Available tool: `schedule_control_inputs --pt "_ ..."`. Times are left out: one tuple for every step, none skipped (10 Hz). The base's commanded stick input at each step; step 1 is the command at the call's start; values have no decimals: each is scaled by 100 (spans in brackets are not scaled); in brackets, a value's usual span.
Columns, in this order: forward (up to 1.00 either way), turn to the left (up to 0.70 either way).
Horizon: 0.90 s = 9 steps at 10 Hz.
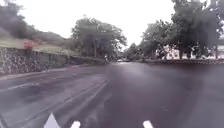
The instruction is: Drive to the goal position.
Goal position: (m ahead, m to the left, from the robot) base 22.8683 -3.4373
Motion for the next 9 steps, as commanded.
schedule_control_inputs --pt "70 0" --pt "70 0" --pt "70 0" --pt "70 0" --pt "70 0" --pt "70 0" --pt "70 0" --pt "70 0" --pt "70 0"
